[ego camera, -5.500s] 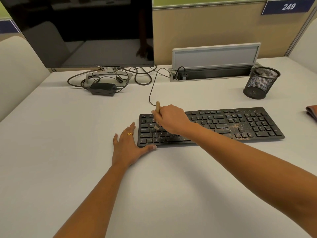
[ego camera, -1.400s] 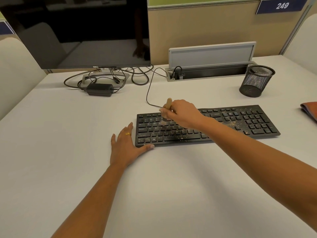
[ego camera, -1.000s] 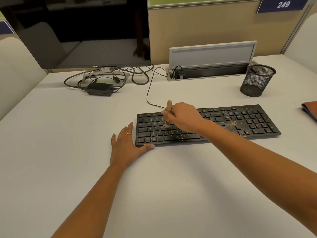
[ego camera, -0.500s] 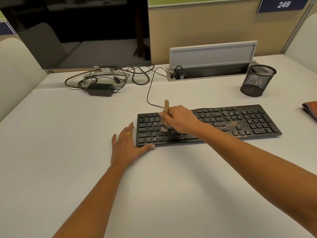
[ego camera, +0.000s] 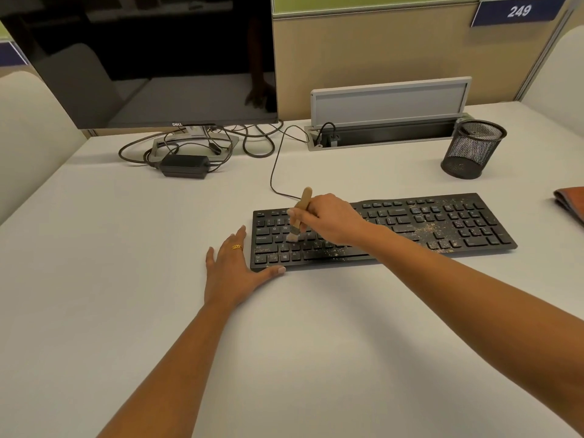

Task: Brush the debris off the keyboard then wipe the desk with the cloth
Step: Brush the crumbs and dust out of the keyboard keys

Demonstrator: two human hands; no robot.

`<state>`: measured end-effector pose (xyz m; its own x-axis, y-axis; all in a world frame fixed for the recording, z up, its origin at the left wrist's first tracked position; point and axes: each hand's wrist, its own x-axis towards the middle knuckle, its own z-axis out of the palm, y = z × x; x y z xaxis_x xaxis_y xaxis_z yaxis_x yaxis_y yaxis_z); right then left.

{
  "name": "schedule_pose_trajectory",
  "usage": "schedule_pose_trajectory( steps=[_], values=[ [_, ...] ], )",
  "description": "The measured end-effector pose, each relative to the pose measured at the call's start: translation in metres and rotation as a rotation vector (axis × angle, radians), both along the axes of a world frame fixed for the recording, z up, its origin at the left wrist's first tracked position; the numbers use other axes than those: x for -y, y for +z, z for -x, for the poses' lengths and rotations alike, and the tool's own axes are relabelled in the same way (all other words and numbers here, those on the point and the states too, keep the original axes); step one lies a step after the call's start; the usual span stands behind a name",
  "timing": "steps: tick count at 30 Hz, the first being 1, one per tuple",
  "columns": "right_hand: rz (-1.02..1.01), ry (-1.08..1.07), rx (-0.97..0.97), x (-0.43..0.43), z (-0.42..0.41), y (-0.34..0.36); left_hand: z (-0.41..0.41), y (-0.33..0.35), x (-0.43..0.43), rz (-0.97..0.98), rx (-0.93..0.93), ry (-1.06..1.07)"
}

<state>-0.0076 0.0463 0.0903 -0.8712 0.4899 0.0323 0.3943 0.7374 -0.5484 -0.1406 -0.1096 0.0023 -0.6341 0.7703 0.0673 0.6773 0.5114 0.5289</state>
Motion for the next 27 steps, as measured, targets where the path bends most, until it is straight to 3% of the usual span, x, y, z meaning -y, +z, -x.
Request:
schedule_pose_trajectory(
  steps=[7,13,20,27],
  values=[
    [-0.318,0.066,0.202,-0.014,-0.005,0.013,0.000,0.001,0.000,-0.008,0.005,0.002],
    [-0.056,-0.045,0.045,-0.012,-0.002,0.007,-0.001,0.000,0.000,0.004,-0.004,-0.005],
    [-0.313,0.010,0.163,-0.013,-0.004,0.005,0.000,0.000,-0.001,0.009,-0.005,-0.001],
    [-0.214,-0.002,0.158,-0.006,-0.001,0.005,0.000,0.000,0.000,0.013,-0.017,-0.006]
  ],
)
